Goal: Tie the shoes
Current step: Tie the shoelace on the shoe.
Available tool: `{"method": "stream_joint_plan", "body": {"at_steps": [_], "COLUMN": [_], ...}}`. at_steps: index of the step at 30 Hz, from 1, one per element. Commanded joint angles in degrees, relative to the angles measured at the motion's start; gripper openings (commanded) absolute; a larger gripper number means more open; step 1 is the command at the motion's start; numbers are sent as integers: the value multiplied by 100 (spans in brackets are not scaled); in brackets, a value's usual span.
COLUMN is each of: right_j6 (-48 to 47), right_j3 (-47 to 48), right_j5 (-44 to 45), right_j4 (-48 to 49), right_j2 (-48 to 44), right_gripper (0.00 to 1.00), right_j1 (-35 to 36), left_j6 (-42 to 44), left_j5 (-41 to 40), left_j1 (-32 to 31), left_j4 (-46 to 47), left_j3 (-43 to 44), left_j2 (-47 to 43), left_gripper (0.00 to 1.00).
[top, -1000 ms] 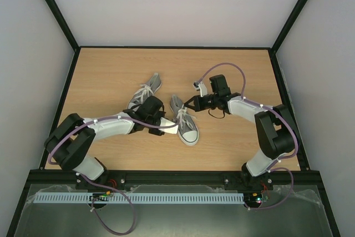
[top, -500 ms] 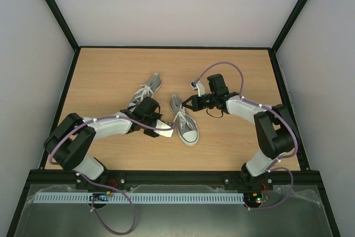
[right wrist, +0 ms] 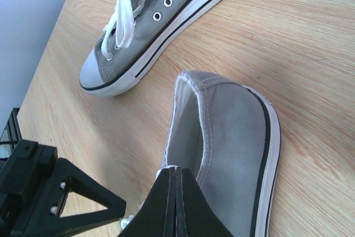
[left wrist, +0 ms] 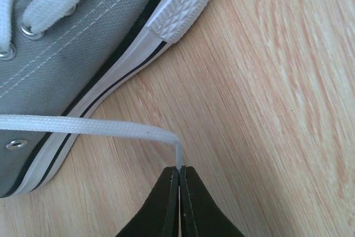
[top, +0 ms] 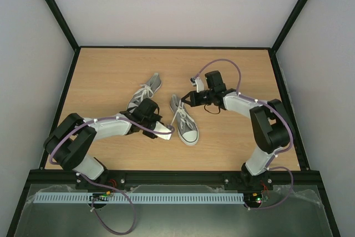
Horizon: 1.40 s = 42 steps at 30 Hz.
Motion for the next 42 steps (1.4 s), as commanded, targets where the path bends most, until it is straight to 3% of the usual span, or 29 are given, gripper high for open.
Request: {"method": "stream_joint_plan", "body": {"at_steps": [1,2,3,5,7,12,20,24,28,42], "right_j6": [282,304,308,278,285,291,265,195,180,131], "right_j3": [227,238,227,192,132,77,113,79,77,68], "right_j5": [-61,-121,-144,-146,-161,-175,-168,-152,-163,-196], "right_j4": [144,162,155,121,105,118,47,-3,-1,-45], "right_j2": [226,247,250,229,214,190,227,193,217,192], "right_gripper": [1,1,1,1,1,1,1,1,1,1], "right_j1": [3,15,42,107,144,195,218,212,218,217], "left_j6": [160,174,199,290,239,-234,664,921,566,659], "left_j5": [140,133,138,248,485,981,566,577,428,138], "left_j1": [33,33,33,33,33,-142,-411,-480,-520,-632], "left_j4": [157,169,155,-33,-336,-620,693,803,742,827], "left_j3": [-50,-52,-37,50,293,996,748,955,1227,1404], "left_j2": [-12,-7,-18,-101,-270,-602,-5,257,503,859], "left_gripper": [3,3,9,39,48,49,59,61,52,41]}}
